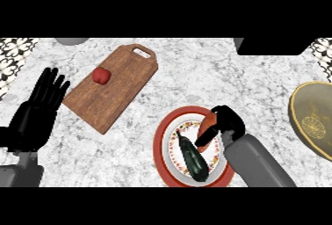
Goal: Pick the sweet potato from the plate and place it in the bowl
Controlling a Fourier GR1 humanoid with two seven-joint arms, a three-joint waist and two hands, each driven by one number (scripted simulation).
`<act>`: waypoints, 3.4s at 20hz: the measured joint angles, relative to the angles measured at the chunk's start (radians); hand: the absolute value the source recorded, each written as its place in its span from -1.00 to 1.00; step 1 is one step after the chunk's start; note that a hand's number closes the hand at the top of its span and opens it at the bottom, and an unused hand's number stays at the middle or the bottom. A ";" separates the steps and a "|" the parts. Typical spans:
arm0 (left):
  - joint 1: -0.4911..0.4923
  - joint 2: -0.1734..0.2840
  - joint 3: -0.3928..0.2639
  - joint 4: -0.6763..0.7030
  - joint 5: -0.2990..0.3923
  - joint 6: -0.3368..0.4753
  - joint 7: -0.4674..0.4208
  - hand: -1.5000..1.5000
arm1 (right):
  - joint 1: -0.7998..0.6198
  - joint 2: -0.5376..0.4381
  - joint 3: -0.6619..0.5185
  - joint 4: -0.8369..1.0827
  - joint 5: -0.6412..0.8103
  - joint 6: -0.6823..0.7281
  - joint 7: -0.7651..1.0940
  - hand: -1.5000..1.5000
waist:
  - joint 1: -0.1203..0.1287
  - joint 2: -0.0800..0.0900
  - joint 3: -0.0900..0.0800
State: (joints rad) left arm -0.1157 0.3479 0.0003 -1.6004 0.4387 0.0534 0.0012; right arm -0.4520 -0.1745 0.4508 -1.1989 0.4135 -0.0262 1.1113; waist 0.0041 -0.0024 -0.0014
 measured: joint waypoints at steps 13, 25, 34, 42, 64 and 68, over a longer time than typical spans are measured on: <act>-0.031 -0.026 0.039 0.034 -0.018 -0.033 0.016 0.00 | -0.057 0.025 0.015 0.064 0.103 0.113 -0.039 1.00 | -0.003 -0.001 0.000; 0.029 -0.022 0.072 0.004 -0.022 -0.015 0.016 0.00 | 0.263 -0.414 0.226 -0.489 0.193 0.171 -0.562 1.00 | -0.073 -0.024 0.001; 0.070 -0.012 0.094 -0.012 -0.010 -0.038 0.009 0.00 | 0.528 -0.759 -0.102 -0.898 0.147 0.017 -0.611 1.00 | -0.084 -0.018 0.001; 0.041 -0.031 0.077 -0.023 -0.028 -0.030 0.024 0.00 | 0.716 -0.838 -0.507 -0.984 -0.011 -0.016 -0.630 1.00 | -0.054 -0.008 0.001; -0.031 -0.075 0.063 0.023 -0.070 -0.078 0.033 0.00 | 0.204 -0.687 -0.658 0.019 -0.021 -0.005 -1.139 1.00 | 0.024 0.009 0.002; -0.047 -0.081 0.060 0.031 -0.077 -0.081 0.031 0.00 | 0.086 -0.669 -0.597 0.231 0.055 0.012 -1.174 1.00 | 0.033 0.013 0.003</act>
State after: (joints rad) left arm -0.1625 0.2666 0.0606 -1.5690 0.3614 -0.0272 0.0320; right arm -0.3661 -0.8439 -0.1464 -0.9674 0.4687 -0.0147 -0.0623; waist 0.0370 0.0104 0.0013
